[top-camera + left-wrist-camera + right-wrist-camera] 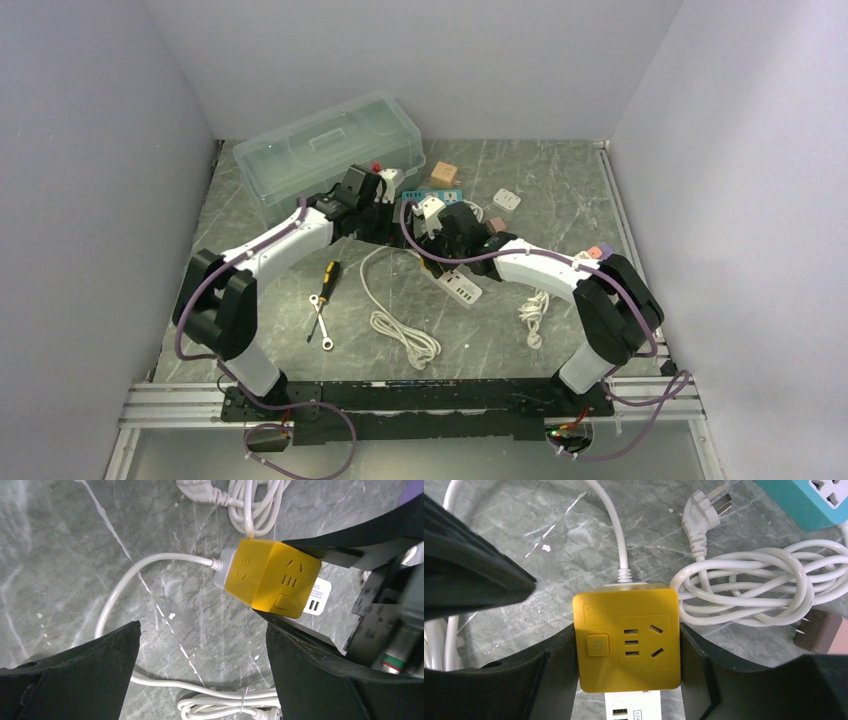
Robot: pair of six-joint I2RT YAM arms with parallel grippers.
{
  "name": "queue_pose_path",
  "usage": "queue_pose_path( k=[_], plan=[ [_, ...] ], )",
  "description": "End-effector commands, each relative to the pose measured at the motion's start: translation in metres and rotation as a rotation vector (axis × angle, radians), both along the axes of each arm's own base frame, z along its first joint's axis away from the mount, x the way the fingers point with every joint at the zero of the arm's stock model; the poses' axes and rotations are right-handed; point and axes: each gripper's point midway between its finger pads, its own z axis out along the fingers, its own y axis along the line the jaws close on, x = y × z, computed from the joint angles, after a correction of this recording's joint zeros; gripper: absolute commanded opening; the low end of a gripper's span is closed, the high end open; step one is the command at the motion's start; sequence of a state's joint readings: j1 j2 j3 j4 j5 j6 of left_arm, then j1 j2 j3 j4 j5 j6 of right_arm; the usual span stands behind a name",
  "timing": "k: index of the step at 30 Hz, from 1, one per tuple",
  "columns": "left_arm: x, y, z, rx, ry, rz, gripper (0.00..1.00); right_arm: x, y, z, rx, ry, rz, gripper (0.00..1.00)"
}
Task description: Pull the plug off the socket
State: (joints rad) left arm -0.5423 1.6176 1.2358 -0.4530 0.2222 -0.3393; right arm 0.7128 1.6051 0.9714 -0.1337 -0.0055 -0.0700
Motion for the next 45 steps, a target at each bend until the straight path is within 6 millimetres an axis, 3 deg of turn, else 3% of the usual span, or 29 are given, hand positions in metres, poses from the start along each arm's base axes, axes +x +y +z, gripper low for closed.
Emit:
queue_pose_path(
  k=[1, 2, 3, 10, 19, 28, 34, 45],
  plan=[
    [-0.004, -0.018, -0.007, -0.054, 0.057, -0.034, 0.98, 0.008, 0.0, 0.01, 0.041, -0.034, -0.073, 0.08],
    [-0.004, -0.018, -0.01, -0.054, 0.067, -0.032, 0.98, 0.009, -0.002, 0.012, 0.052, -0.044, -0.088, 0.01],
    [-0.004, -0.019, -0.012, -0.055, 0.077, -0.031, 0.98, 0.008, -0.003, 0.015, 0.083, -0.044, -0.114, 0.0],
    [-0.007, -0.026, -0.035, -0.062, 0.163, -0.027, 0.98, 0.007, -0.006, 0.036, 0.23, -0.126, -0.177, 0.0],
    [-0.003, -0.033, -0.061, -0.101, 0.265, 0.011, 0.98, -0.008, 0.0, 0.057, 0.351, -0.204, -0.109, 0.0],
    [0.002, -0.031, -0.055, -0.181, 0.268, 0.052, 0.98, -0.018, 0.009, 0.06, 0.385, -0.223, -0.089, 0.0],
    [-0.002, -0.034, -0.063, -0.214, 0.33, 0.075, 0.97, -0.019, 0.017, 0.069, 0.406, -0.245, -0.098, 0.0],
    [-0.005, -0.04, -0.069, -0.252, 0.374, 0.086, 0.72, -0.024, 0.032, 0.071, 0.397, -0.265, -0.099, 0.0]
  ],
)
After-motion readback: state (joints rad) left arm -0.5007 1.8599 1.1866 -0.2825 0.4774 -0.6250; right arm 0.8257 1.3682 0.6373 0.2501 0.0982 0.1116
